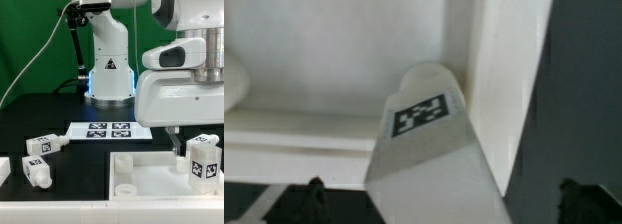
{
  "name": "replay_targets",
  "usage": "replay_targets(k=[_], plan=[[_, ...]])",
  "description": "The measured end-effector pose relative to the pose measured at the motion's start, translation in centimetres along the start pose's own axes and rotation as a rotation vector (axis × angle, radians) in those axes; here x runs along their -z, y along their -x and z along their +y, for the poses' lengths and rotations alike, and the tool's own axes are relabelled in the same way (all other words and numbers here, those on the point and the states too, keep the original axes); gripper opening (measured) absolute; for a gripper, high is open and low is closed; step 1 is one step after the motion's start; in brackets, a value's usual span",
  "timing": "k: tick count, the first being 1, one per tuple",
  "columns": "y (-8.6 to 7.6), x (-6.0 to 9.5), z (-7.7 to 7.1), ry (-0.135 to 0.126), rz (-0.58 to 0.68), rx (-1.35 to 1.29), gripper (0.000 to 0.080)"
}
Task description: Assemble one leg
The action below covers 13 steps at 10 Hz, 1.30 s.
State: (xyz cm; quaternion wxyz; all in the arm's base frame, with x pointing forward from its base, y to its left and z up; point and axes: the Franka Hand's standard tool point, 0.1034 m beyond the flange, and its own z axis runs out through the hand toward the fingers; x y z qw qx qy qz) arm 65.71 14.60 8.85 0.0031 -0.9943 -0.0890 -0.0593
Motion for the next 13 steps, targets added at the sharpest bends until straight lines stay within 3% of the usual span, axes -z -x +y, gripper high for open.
replay_targets(k=[3, 4, 5, 6, 7, 10, 13], plan=[[0.06, -0.07, 0.19, 0.012, -0.001, 0.156, 0.0649], [0.07, -0.08, 0.20, 0.012, -0.001, 0.142, 0.0555], [0.07, -0.08, 0.21, 0.012, -0.001, 0.142, 0.0555], [0.07, -0.09, 0.22, 0.013, -0.001, 0.141, 0.0372], [0.07, -0.08, 0.21, 0.012, -0.001, 0.137, 0.0279], [0.07, -0.09, 0.22, 0.011, 0.000, 0.058, 0.0280], [0.08, -0.10, 0.29, 0.014, 0.002, -0.231, 0.0280]])
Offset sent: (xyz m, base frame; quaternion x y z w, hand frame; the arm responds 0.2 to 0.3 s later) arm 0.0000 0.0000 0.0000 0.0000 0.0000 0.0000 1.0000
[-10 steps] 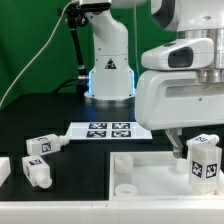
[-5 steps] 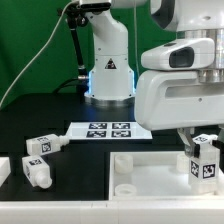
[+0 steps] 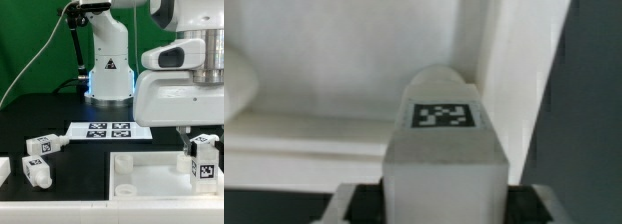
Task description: Assemble one leg
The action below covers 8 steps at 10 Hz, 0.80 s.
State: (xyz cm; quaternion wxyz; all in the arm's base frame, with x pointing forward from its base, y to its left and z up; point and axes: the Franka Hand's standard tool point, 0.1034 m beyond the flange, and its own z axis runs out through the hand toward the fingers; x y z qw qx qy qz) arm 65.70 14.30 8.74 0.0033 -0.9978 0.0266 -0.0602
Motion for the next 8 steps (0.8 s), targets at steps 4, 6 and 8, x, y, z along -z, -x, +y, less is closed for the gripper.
replay_targets(k=[4, 6, 8], plan=[[0.11, -0.07, 0.16, 0.003, -0.003, -0.424, 0.0281], [0.16, -0.11, 0.41, -0.011, -0.016, -0.688, 0.0281], [0.24, -0.11, 0.43, -0.029, -0.040, -0.886, 0.0281]])
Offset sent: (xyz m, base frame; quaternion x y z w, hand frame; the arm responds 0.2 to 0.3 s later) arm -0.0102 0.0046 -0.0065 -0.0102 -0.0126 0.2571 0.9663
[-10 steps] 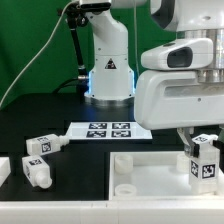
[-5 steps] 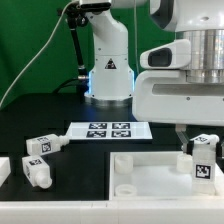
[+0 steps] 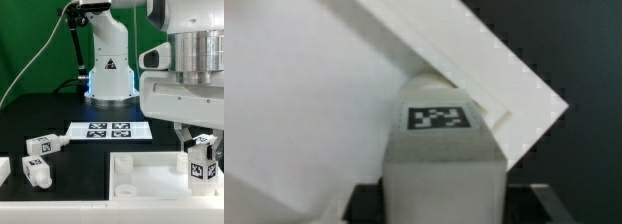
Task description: Assemble one leg
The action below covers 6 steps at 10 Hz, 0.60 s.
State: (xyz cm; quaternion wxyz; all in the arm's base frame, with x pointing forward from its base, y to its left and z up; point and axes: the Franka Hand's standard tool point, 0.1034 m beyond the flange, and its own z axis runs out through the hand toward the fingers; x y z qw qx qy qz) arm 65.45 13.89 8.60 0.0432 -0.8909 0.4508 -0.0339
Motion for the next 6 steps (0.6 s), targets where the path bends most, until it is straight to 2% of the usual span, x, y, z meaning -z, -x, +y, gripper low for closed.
replay_targets(k=[1, 3, 4, 5, 6], plan=[[0.22, 0.00, -0.04, 0.009, -0.004, -0.105, 0.0281], [0.20, -0.01, -0.04, 0.012, -0.005, -0.128, 0.0281], [0.21, -0.03, -0.03, 0.012, -0.005, -0.102, 0.0434], [0.22, -0.03, -0.03, 0.012, -0.005, -0.069, 0.0434], [0.30, -0.03, -0.06, 0.014, -0.003, -0.011, 0.0565]])
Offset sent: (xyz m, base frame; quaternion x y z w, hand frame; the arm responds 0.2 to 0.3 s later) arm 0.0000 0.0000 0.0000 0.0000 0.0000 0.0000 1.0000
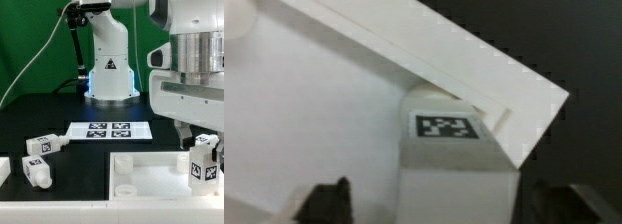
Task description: Assemble one leg
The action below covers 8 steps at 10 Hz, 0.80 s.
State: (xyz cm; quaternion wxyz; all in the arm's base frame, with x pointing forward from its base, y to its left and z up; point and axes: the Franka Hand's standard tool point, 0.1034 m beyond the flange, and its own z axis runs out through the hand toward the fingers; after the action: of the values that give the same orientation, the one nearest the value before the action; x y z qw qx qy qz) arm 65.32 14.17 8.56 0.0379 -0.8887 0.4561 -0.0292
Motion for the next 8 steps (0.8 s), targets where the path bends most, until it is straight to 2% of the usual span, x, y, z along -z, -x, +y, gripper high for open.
replay_targets(k=[1, 2, 3, 8], plan=[[-0.02, 0.01, -0.03, -0.002, 0.001, 0.129, 0.0565], [0.11, 0.02, -0.13, -0.004, 0.002, 0.219, 0.0634], [0.35, 0.02, -0.26, -0.005, 0.002, 0.294, 0.0645], [0.17, 0.10, -0.49, -0.015, 0.016, 0.806, 0.0648]])
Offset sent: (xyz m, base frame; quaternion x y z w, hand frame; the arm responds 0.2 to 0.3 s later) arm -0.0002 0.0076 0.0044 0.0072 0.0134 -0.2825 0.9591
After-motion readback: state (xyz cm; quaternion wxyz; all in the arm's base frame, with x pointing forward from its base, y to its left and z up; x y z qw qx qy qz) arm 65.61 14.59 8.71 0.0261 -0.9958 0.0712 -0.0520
